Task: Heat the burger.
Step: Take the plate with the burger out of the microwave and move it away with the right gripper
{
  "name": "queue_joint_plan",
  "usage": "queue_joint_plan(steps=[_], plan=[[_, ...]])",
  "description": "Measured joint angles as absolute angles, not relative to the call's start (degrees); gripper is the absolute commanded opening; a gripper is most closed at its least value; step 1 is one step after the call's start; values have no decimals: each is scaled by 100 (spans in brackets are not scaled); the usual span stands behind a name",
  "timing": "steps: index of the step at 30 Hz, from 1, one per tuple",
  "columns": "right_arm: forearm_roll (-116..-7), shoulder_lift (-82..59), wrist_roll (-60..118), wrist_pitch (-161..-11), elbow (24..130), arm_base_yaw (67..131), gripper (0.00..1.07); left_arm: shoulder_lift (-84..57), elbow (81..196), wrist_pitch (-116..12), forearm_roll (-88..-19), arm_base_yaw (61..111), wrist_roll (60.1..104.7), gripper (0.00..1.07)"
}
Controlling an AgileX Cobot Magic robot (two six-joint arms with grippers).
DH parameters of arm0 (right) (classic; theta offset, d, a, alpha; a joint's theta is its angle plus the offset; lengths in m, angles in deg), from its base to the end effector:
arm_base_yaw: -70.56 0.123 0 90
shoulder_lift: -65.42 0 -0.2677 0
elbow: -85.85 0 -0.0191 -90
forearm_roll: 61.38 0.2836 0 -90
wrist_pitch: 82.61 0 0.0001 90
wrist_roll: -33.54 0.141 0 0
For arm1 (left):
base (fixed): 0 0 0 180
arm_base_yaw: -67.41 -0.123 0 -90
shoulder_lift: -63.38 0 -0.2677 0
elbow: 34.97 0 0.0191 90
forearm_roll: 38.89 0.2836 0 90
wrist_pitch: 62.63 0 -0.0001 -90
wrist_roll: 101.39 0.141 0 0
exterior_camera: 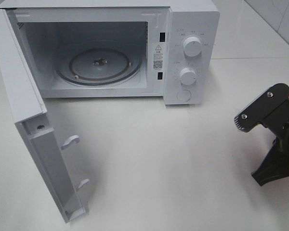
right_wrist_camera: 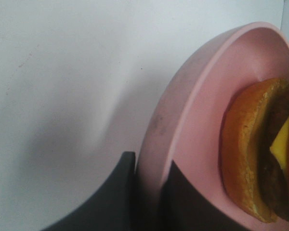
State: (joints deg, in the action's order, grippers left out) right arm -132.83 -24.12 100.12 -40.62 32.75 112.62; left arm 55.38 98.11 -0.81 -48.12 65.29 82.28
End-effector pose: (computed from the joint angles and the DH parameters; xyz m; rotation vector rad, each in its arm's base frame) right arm 0.2269 0.0842 0.0754 -0.7143 2.3768 -0.6532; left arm 0.0816 -0.0169 0.2767 0.0390 2.0291 -0.1287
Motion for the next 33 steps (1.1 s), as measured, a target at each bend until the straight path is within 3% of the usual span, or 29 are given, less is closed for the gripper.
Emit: queue_joint_plan(steps=[10, 22, 30, 33], plan=[[-13616, -3598, 11238, -4251, 3286, 11176, 0, 5538, 9811, -81, -4812, 6529, 8228, 98], [-14034, -4269, 11754, -4703, 3292, 10299, 1, 5538, 9811, -81, -4812, 6529, 8228, 98], [-14343, -4332, 12183, -4743, 3298, 10064, 12, 5538, 9811, -81, -4812, 6529, 8228, 98], [-14343, -4332, 12206, -4732, 3298, 10064, 20, 5538, 9811, -81, -4812, 6529, 8228, 98]])
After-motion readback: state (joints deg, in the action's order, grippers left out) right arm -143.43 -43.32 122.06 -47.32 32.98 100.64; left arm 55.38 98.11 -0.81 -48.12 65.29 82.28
